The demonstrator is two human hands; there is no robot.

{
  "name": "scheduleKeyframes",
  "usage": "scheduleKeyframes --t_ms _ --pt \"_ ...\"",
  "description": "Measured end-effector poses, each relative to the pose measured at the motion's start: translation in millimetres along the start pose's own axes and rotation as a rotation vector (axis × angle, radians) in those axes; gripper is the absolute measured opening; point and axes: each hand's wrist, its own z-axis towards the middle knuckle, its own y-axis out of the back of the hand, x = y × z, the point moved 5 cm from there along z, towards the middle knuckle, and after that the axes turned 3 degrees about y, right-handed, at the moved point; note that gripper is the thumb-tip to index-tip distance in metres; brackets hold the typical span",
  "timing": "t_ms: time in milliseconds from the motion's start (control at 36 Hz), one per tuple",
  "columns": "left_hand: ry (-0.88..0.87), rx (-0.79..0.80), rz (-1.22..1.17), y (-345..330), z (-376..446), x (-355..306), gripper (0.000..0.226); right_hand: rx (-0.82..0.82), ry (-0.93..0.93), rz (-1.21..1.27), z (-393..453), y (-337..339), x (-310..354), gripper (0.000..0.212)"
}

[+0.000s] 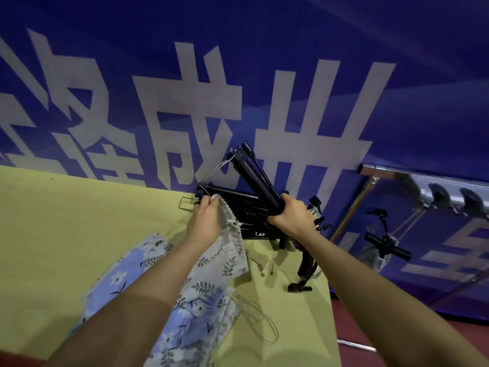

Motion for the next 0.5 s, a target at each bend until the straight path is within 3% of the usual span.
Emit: scheduleKeyframes --t_ms 139,389,500 --pt "0.058 0.062 0.096 -3.9 1.4 -0.4 0.08 0.023 0.068 0.072 -5.5 0.1 -3.9 0.049" --pt "-0.026 0.122 -0.275 -4.5 11.2 24.1 0.077 0.107 0.117 -0.055 -12.3 -8.0 -19.3 0.037" --pt "0.01 0.151 -0.345 3.8 15.3 26.1 0.091 0.199 0.154 -0.15 -15.1 -19.7 -16.7 0.038"
